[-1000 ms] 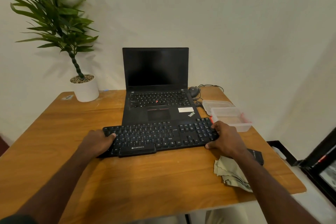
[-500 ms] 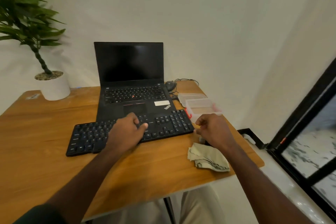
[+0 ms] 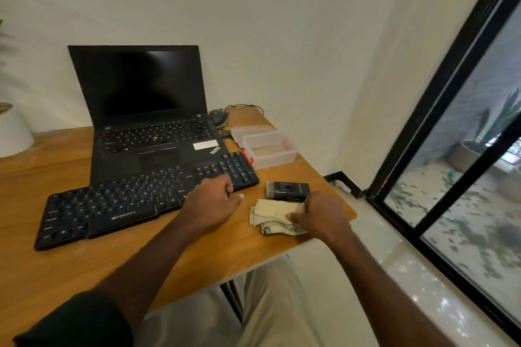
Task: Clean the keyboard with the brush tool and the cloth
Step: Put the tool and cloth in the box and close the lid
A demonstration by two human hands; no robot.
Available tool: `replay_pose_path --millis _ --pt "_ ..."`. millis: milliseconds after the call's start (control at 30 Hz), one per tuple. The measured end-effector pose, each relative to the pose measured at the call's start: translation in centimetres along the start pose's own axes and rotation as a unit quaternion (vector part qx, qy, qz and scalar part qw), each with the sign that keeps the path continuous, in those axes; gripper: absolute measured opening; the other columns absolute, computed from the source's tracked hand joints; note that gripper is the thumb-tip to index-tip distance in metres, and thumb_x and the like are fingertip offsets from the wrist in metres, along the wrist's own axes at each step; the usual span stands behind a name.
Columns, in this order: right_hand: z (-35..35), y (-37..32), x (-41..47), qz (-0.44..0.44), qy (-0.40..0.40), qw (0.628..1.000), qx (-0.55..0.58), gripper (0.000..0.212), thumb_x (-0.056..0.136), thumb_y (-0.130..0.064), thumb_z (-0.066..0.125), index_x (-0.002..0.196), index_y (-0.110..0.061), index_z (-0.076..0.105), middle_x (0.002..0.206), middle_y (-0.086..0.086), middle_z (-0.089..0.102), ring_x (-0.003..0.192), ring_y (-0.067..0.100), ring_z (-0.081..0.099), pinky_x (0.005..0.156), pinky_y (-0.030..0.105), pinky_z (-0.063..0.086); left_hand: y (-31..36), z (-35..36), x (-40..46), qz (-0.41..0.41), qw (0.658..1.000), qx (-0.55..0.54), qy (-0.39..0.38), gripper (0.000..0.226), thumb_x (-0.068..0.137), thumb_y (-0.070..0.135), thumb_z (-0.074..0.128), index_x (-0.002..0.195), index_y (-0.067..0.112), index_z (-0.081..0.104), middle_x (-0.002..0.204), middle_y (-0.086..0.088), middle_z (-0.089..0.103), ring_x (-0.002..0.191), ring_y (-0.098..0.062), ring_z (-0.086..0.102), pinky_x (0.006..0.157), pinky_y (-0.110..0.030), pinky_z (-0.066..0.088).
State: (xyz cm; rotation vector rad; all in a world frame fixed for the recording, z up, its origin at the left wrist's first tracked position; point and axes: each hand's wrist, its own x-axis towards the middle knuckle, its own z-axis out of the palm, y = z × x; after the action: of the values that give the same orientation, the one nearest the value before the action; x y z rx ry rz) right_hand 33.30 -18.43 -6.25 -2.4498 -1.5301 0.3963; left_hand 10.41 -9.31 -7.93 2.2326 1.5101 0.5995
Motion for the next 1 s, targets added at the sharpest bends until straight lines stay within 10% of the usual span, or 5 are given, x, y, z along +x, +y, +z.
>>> replay_pose_path --millis 467,700,1000 --pt "0.2 -0.9 -0.1 -0.059 0.035 0.984 0.166 0.012 0.081 -0.020 0.070 0.082 -0.020 0.058 0.081 -0.005 0.064 0.075 0.009 0.060 0.058 0.030 0.050 -0.6 -0.9 1.9 0.023 0.998 -0.045 -0.047 0.018 0.085 0.040 0.069 0.085 0.028 0.057 0.078 0.006 0.063 0.073 -0.013 0.060 0.069 -0.037 0.056" --pt "-5.4 -2.5 5.4 -0.086 0.015 0.890 0.448 0.012 0.093 -0.014 0.068 0.099 -0.020 0.059 0.102 0.003 0.074 0.094 0.021 0.072 0.063 0.040 0.062 1.2 -2.0 5.6 0.055 0.995 -0.045 -0.063 0.017 0.088 0.037 0.068 0.084 0.023 0.059 0.074 0.004 0.065 0.069 -0.015 0.062 0.067 -0.041 0.056" --pt "-7.4 -4.7 15.2 -0.104 0.102 0.902 0.407 0.015 0.090 -0.015 0.070 0.103 -0.021 0.067 0.102 0.001 0.071 0.094 0.022 0.070 0.068 0.050 0.064 2.6 -2.4 11.2 0.071 0.994 -0.037 -0.068 0.013 0.091 0.031 0.066 0.084 0.020 0.062 0.076 0.006 0.064 0.071 -0.013 0.061 0.070 -0.042 0.057"
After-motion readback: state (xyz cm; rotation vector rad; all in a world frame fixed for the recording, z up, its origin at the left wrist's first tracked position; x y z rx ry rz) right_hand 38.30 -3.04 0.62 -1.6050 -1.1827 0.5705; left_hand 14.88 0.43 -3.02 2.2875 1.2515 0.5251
